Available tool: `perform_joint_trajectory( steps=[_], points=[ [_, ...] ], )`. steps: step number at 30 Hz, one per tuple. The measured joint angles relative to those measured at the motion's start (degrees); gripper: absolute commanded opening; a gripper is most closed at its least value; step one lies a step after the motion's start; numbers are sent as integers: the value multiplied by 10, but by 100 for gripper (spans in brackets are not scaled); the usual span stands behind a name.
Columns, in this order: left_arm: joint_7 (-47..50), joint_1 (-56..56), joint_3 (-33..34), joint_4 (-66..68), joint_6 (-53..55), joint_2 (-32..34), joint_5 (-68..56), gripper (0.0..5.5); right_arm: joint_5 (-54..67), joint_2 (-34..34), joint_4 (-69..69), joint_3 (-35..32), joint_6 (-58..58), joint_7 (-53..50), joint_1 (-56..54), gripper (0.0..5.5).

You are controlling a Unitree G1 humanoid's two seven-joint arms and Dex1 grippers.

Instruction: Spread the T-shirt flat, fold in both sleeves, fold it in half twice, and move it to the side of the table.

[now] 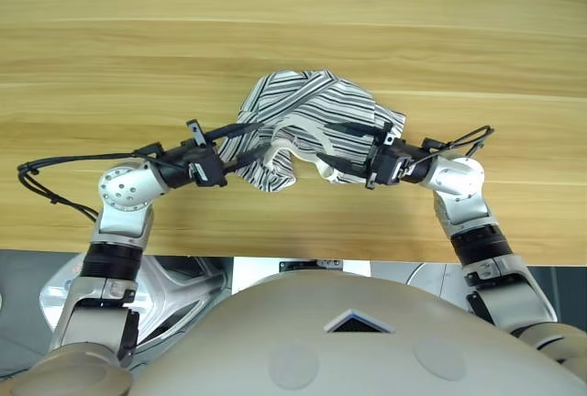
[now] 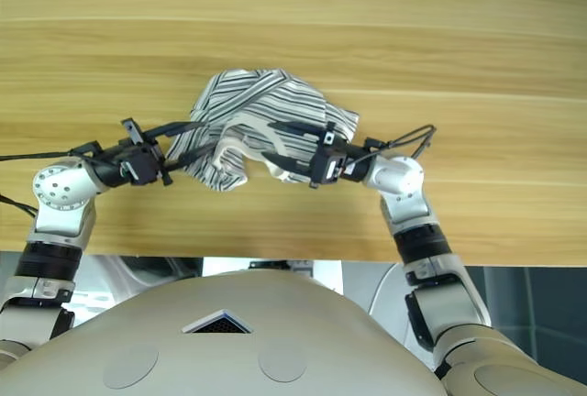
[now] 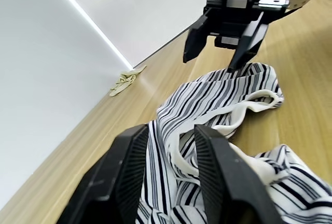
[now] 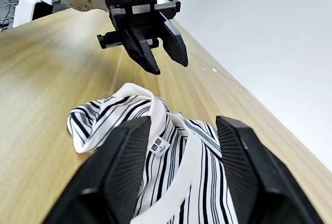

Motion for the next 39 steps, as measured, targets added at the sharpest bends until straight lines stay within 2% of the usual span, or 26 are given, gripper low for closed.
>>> perform_joint_trajectory(
  steps=[17,20,26,28,30,34,39],
  points=[
    [50,-32,-34,81,5,6,100,163,-21,-5,-16,11,1,-26,4,232],
    [39,-4,-18,47,-2,35,26,163,-28,-5,-9,14,2,-34,3,232],
    [-44,63,-12,-159,13,72,-263,163,-52,-4,11,16,1,-52,3,232],
    [-55,68,-1,-168,26,73,-281,163,-57,-4,17,17,1,-57,3,232],
    [-51,60,0,-135,35,67,-229,163,-58,-5,17,17,1,-62,3,232],
    [-1,33,-11,-38,36,43,-32,163,-66,-6,15,18,1,-64,4,232],
    [57,22,-24,1,35,42,128,163,-67,-7,10,18,1,-69,7,232]
  ],
)
